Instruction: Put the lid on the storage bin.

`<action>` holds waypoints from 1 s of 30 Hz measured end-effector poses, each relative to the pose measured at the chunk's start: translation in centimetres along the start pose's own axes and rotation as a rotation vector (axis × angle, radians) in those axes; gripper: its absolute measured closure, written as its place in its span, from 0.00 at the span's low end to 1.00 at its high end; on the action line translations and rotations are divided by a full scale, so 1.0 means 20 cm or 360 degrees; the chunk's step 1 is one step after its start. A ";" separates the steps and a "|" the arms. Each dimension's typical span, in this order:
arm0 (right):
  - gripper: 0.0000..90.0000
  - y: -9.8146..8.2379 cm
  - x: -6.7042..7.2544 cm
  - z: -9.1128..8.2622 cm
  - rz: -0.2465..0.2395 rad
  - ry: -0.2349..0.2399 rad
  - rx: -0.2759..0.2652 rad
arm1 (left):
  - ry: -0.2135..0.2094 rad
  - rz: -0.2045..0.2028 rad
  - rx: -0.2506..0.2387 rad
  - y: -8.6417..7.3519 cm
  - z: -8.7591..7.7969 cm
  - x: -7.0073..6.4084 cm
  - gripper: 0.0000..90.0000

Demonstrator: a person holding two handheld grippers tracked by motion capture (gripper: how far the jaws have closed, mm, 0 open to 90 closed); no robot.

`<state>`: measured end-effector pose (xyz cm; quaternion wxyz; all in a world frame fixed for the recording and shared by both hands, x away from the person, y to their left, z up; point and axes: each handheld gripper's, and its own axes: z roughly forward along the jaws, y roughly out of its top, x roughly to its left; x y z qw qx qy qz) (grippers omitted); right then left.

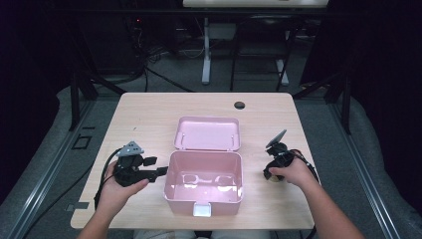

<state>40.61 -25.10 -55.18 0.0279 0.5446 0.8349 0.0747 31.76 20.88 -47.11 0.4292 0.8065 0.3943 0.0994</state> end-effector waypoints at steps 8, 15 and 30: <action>0.22 0.00 0.01 -0.04 -0.0074 -0.0026 0.0019 | 0.0005 0.0008 -0.0002 0.00 0.00 0.00 0.44; 0.22 0.02 0.04 -0.11 -0.0100 -0.0039 0.0010 | 0.0000 0.0003 -0.0004 0.00 0.00 0.00 0.44; 0.22 0.08 0.11 -0.28 -0.0218 -0.0061 -0.0006 | -0.0006 0.0003 0.0000 0.00 0.00 0.00 0.44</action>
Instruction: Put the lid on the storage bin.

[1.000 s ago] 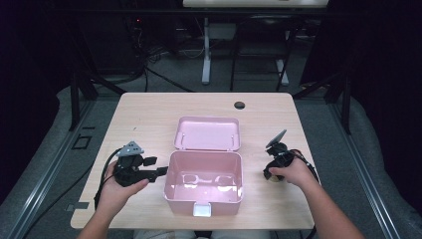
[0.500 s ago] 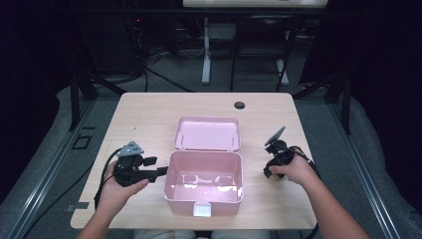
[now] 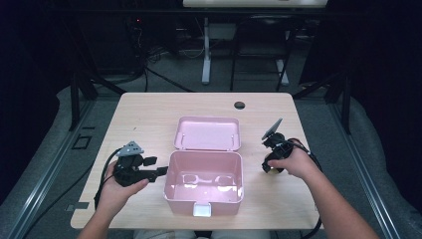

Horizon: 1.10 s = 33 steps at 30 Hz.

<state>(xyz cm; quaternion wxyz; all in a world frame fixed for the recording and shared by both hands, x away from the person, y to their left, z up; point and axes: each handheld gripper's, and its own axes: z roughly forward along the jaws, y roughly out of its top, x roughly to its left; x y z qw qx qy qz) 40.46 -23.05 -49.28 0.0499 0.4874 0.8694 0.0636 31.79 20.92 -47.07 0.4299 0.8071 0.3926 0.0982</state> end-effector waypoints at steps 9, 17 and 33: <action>0.22 0.03 0.07 -0.14 -0.0081 0.0012 -0.0017 | 0.0005 0.0001 -0.0006 0.00 0.00 0.00 0.44; 0.22 0.08 0.14 -0.25 -0.0164 0.0029 -0.0037 | 0.0002 0.0006 -0.0006 0.00 0.00 0.00 0.44; 0.22 0.16 0.22 -0.40 -0.0245 0.0054 -0.0048 | 0.0002 0.0006 -0.0007 0.00 0.00 0.00 0.44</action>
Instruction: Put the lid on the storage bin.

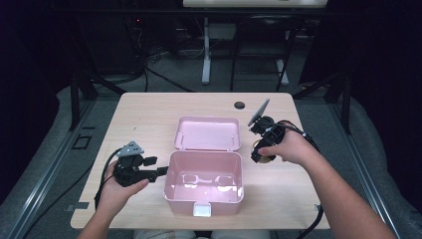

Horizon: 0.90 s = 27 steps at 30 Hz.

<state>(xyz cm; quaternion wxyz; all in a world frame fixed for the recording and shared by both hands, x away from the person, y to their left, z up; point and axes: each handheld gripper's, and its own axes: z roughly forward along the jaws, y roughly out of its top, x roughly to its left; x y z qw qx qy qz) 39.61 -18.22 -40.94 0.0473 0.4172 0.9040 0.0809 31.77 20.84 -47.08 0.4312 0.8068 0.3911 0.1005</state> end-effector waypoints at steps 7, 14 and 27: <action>0.22 0.03 0.05 -0.05 -0.0032 0.0009 -0.0041 | 0.0000 0.0001 -0.0002 0.00 0.00 0.00 0.44; 0.22 0.07 0.11 -0.08 -0.0088 0.0021 -0.0053 | 0.0002 0.0004 -0.0002 0.00 0.00 0.00 0.44; 0.22 0.15 0.22 -0.09 -0.0190 0.0039 -0.0059 | 0.0002 0.0004 -0.0003 0.00 0.00 0.00 0.44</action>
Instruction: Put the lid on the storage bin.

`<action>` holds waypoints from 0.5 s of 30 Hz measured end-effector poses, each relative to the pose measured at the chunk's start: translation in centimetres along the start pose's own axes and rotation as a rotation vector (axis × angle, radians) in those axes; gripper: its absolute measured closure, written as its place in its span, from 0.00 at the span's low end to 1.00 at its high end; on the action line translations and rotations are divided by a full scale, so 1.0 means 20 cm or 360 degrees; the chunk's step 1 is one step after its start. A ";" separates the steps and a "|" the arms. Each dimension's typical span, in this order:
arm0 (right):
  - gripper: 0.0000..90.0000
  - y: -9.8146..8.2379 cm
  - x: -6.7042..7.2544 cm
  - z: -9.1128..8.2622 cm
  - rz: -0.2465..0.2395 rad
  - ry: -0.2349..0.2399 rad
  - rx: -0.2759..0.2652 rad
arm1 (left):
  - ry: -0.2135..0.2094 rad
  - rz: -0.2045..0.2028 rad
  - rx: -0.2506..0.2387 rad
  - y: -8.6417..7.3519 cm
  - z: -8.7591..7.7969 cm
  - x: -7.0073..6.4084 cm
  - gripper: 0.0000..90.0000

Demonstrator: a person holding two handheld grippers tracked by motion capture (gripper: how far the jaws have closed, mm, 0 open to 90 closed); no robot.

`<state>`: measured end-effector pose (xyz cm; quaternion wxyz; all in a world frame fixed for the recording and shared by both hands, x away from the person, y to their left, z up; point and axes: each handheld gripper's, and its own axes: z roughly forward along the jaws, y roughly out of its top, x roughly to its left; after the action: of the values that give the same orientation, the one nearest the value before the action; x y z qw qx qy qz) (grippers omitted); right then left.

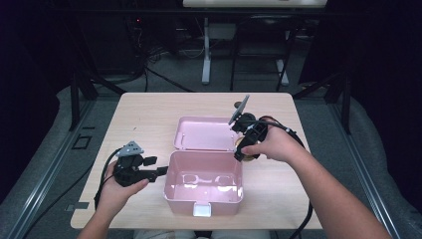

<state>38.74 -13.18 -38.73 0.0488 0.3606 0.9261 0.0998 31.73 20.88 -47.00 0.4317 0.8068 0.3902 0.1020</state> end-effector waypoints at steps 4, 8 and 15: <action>0.22 0.03 0.03 0.01 -0.0036 0.0016 -0.0010 | -0.0002 0.0000 0.0003 0.00 0.00 0.00 0.44; 0.22 0.05 0.05 0.03 -0.0054 0.0029 -0.0014 | -0.0003 0.0001 0.0002 0.00 0.00 0.00 0.44; 0.22 0.08 0.08 0.03 -0.0087 0.0033 -0.0019 | -0.0001 0.0002 0.0001 0.00 0.00 0.00 0.44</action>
<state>38.80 -10.85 -39.08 0.0442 0.3339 0.9354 0.1077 31.75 20.88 -47.05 0.4317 0.8072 0.3895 0.1018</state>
